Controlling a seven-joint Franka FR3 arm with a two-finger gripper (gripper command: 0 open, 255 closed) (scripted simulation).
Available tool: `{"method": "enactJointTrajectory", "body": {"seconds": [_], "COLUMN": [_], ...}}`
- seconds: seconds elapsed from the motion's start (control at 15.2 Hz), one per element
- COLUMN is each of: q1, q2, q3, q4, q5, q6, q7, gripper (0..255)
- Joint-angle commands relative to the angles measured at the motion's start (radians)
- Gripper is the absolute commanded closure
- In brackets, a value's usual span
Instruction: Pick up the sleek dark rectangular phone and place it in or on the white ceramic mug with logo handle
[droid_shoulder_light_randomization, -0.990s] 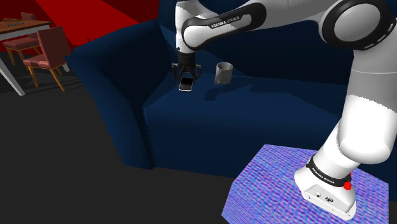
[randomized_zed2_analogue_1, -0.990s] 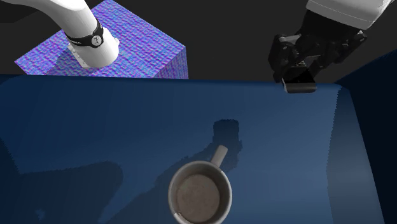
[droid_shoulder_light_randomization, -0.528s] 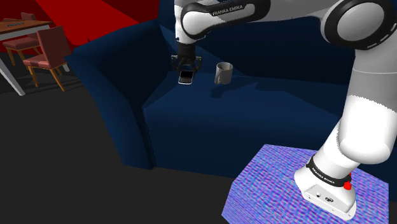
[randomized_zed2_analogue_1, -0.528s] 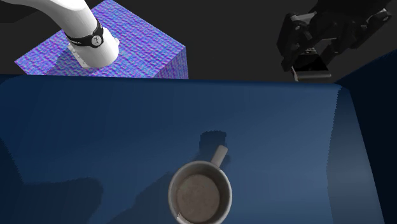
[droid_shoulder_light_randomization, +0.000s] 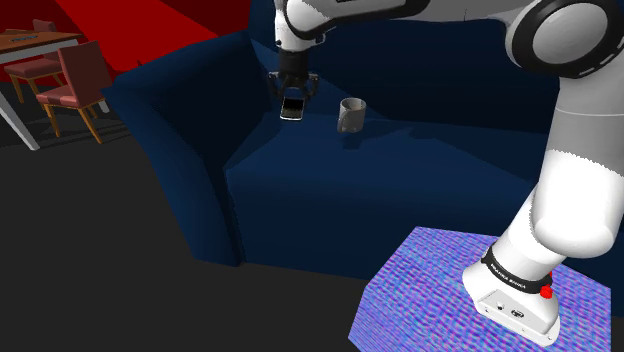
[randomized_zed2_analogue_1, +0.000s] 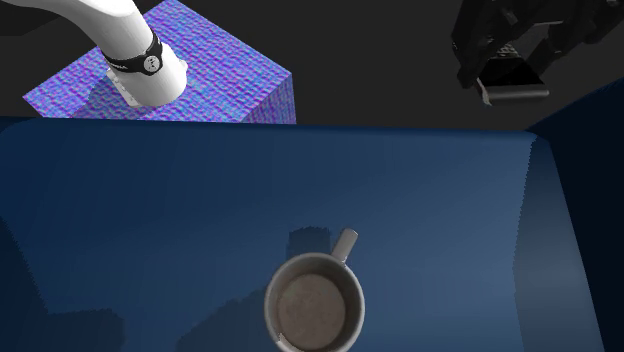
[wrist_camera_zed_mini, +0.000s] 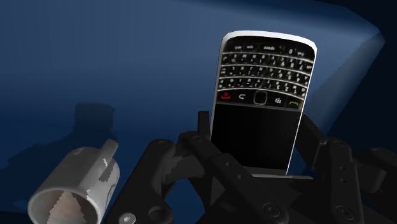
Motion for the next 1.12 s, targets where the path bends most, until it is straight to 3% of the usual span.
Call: {"method": "enactJointTrajectory", "body": {"seconds": [0.0, 0.46, 1.06], "q1": [0.001, 0.009, -0.136], "q2": [0.005, 0.021, -0.064], "q3": [0.0, 0.001, -0.059], "q4": [0.035, 0.147, 0.034], "q5": [0.0, -0.002, 0.043], "q6": [-0.03, -0.126, -0.081], "q7": [-0.003, -0.01, -0.206], "gripper": [255, 255, 255]}}
